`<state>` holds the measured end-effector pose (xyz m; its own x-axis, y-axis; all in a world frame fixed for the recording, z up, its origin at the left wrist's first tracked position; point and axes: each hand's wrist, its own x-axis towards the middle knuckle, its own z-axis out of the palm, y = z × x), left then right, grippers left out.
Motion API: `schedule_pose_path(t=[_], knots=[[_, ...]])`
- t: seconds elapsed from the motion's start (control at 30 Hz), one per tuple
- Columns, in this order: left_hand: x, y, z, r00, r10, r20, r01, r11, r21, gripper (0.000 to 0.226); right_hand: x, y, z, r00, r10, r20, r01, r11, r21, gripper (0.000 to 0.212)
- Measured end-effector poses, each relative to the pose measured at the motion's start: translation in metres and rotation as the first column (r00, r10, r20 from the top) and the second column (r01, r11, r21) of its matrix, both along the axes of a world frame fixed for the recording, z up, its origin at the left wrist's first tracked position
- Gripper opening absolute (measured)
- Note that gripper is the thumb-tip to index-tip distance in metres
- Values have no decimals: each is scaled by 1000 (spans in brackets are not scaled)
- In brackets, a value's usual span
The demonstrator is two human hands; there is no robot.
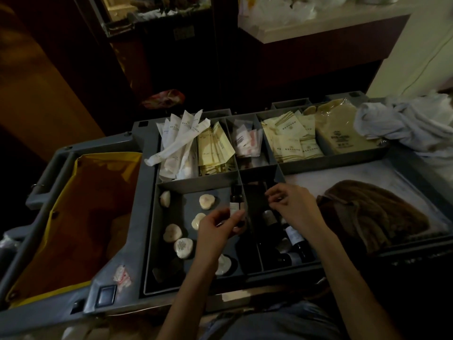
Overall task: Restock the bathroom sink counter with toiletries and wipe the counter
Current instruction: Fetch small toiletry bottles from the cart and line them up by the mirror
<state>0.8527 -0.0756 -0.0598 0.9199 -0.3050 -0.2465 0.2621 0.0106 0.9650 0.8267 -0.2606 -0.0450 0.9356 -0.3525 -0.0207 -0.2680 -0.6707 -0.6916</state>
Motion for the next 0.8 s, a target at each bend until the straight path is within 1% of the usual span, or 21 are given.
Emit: schedule_pose_path(t=[0.07,0.13,0.2,0.27,0.33,0.47,0.53,0.6,0.63,0.67,0.73,0.8], knots=[[-2,2,-5,999,22,-25,-22,1000,3,17,2,3,-6,999,21,-44,-23,998,-66,23],[-4,4,-9,999,24,-44,-24,1000,8,12,2,3,-7,991,73,-115,-88,987,-135,32],[-6,5,-10,998,19,-64,-19,1000,4,8,2,1,-5,964,200,-177,-237,947,-215,41],[-6,6,-9,996,35,-79,-36,999,-12,8,2,0,-1,899,335,-284,-411,868,-278,43],[-4,6,-9,994,55,-90,-57,998,-21,12,3,-2,-1,847,378,-374,-491,826,-277,43],[-4,5,-11,996,65,-56,-66,998,-15,22,11,-6,-10,832,386,-398,-522,788,-327,37],[-4,6,-11,997,73,-37,-73,997,-20,21,14,-5,-12,814,368,-450,-550,738,-391,36],[-5,6,-11,997,71,-22,-71,997,-26,19,15,-1,-10,793,345,-503,-585,661,-469,38],[-5,6,-10,997,69,-16,-69,997,-29,19,16,1,-10,791,340,-508,-593,628,-503,38],[-5,6,-10,998,68,-13,-68,997,-34,18,16,3,-10,798,334,-502,-588,615,-525,37],[-6,5,-9,997,74,-11,-74,996,-51,18,17,6,-11,819,325,-473,-561,627,-540,36],[-6,5,-9,997,81,2,-81,995,-50,18,16,5,-11,842,323,-432,-527,665,-529,38]])
